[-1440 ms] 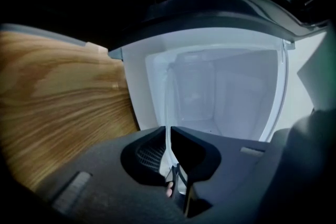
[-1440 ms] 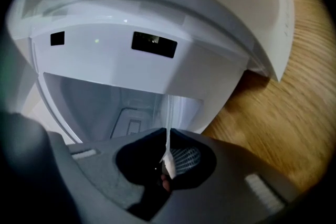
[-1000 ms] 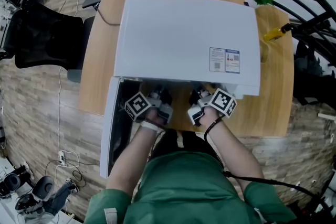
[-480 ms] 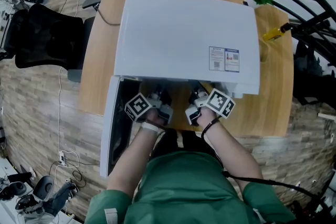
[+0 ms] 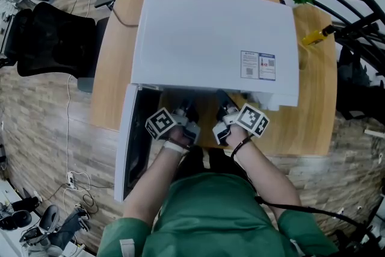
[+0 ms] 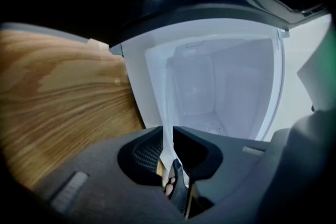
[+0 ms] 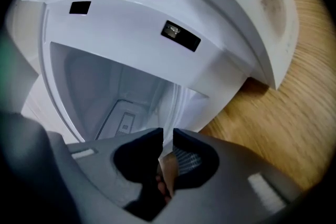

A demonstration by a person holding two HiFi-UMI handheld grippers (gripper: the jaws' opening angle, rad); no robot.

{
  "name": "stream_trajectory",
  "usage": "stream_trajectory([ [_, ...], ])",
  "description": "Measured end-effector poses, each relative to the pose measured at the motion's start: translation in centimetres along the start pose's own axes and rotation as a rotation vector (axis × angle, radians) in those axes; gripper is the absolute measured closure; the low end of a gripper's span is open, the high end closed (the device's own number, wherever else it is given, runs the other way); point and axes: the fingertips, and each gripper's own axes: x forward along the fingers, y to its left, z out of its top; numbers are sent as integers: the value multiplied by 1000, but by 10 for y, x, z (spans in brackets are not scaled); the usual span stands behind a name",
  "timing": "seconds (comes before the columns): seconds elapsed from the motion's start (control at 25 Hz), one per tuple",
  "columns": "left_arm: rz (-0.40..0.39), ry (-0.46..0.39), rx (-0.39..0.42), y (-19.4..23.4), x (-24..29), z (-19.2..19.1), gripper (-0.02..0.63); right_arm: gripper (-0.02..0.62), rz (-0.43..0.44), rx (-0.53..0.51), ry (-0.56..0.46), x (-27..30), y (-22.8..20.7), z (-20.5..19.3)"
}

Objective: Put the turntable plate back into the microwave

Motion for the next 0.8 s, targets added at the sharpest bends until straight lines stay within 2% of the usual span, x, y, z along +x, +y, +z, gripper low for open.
stream_trajectory([
  [0.2, -5, 18, -7, -2, 0, -8, 540, 532, -20, -1, 3, -3, -5, -1],
  [0.36, -13, 30, -14, -5, 3, -14, 560, 569, 1, 4, 10, -2, -3, -4],
  [0.44, -17, 25, -14, -6, 6, -11, 581, 592, 8, 1, 12, 1, -1, -4],
  [0.64, -12, -12, -13, -7, 9, 6, 584, 592, 4, -14, 44, 12, 5, -9],
  [0.8, -4, -8, 2, -6, 10, 7, 584, 592, 0, -18, 52, 17, 7, -11],
])
